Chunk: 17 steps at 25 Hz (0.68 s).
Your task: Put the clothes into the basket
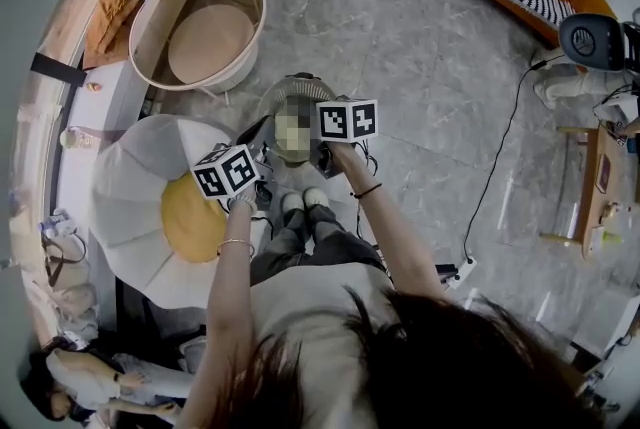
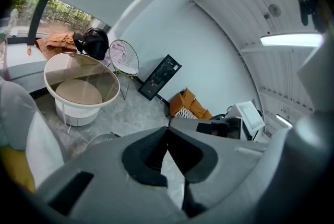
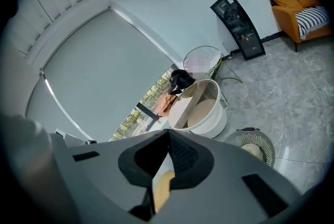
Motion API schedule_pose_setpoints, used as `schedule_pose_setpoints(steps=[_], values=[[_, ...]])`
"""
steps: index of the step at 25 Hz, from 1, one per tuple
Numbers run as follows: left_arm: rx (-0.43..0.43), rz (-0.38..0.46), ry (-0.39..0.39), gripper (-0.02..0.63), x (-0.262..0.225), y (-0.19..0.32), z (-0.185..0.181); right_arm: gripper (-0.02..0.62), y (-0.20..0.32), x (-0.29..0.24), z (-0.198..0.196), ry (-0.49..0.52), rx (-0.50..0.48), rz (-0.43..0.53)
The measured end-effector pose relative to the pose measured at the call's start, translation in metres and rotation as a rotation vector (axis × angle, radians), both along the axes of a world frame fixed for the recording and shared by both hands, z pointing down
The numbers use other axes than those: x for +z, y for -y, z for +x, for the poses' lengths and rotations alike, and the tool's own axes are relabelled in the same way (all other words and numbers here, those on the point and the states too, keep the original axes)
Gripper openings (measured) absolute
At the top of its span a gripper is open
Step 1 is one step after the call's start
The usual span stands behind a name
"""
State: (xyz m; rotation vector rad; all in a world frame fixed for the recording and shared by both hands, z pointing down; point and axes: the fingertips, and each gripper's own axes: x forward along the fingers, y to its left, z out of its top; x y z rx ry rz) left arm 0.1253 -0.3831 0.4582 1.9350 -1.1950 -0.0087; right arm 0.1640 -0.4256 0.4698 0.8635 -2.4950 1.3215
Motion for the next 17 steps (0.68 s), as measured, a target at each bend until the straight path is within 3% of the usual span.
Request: schedule_pose_setpoints(steps=[17], values=[[-0.008,0.007,0.002,0.011,-0.0038,-0.0004,0.0024,0.009,-0.0035,-0.0021,0.0042,0.019,-0.008,-0.008]])
